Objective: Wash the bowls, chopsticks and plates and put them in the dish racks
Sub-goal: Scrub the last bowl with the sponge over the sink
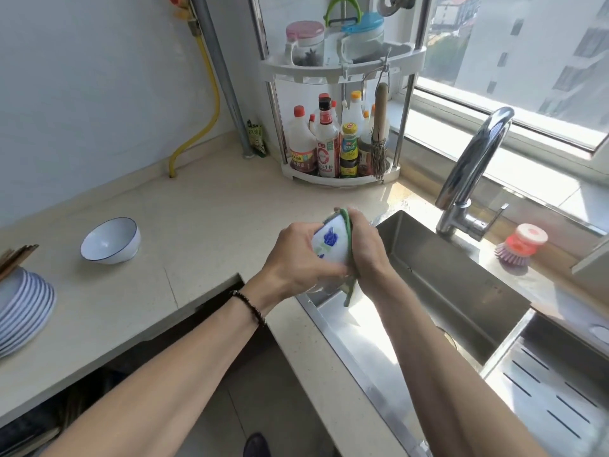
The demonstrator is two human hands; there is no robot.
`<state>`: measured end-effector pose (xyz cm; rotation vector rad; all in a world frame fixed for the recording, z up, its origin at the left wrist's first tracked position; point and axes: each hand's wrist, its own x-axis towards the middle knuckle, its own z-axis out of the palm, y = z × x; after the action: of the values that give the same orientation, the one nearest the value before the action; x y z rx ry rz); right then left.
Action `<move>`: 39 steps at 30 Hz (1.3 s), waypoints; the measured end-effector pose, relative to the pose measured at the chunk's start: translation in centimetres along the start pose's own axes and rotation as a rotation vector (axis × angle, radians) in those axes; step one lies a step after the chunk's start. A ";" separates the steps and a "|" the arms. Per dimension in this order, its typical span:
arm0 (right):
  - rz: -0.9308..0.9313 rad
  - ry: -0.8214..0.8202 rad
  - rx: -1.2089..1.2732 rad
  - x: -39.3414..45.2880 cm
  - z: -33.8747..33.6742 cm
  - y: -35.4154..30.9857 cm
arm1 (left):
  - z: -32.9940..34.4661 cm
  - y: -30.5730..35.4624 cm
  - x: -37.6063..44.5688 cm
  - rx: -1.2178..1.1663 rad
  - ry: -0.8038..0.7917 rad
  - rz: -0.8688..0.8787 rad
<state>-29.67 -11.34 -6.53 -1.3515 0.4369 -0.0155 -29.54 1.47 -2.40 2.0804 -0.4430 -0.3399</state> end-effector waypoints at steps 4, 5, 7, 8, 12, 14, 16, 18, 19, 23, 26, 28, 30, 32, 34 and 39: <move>0.280 -0.133 0.516 0.2 -2.0 0.3 | -0.9 1.3 -1.0 -0.289 -0.068 0.074; 0.275 -0.119 0.554 0.2 -1.9 0.7 | -1.2 1.4 -0.9 -0.324 -0.104 0.075; 0.245 -0.084 0.534 0.2 -2.3 1.2 | -2.1 1.3 -0.6 -0.330 -0.248 0.026; 0.218 -0.062 0.476 0.2 -2.6 1.2 | -2.6 1.4 -0.5 -0.310 -0.323 -0.029; 0.046 0.002 -0.017 0.4 -3.4 -0.6 | -2.0 2.1 0.6 -0.066 -0.306 -0.180; -0.072 0.010 -0.196 0.0 -2.5 -1.6 | -0.6 1.6 0.9 0.006 -0.186 -0.202; -0.219 -0.070 -0.300 -0.3 -1.3 -1.0 | 0.5 1.0 1.1 0.033 -0.045 -0.189; -0.281 -0.074 -0.428 -1.1 -0.2 0.5 | 0.8 0.7 1.1 0.143 0.048 -0.144; -0.268 -0.058 -0.399 -1.2 -0.2 0.9 | 0.8 0.7 1.0 0.186 0.048 -0.112; 0.027 -0.024 0.017 0.0 -1.3 -0.2 | 1.0 0.8 0.3 0.072 0.027 -0.064; -0.151 -0.020 -0.257 -0.5 -0.1 0.1 | 1.2 0.3 1.0 0.096 0.140 -0.114; -0.193 -0.040 -0.310 -1.0 0.3 0.5 | 1.1 0.2 1.2 0.159 0.148 -0.099; -0.073 -0.014 -0.160 -0.3 -0.1 -0.2 | 1.1 0.1 0.6 0.124 0.112 -0.051; -0.003 -0.016 -0.089 0.4 -0.5 -0.6 | 1.1 -0.1 0.0 0.036 0.118 -0.058; -0.139 -0.047 -0.238 0.0 0.4 -0.7 | 1.0 -0.5 0.2 0.017 0.172 -0.086; -0.121 -0.073 -0.205 -0.7 1.8 -0.5 | -0.8 -0.6 -0.8 0.081 0.112 -0.066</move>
<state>-29.64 -9.53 -5.61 -1.5740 0.3008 -0.0214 -29.79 2.72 -2.38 2.1845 -0.3267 -0.2453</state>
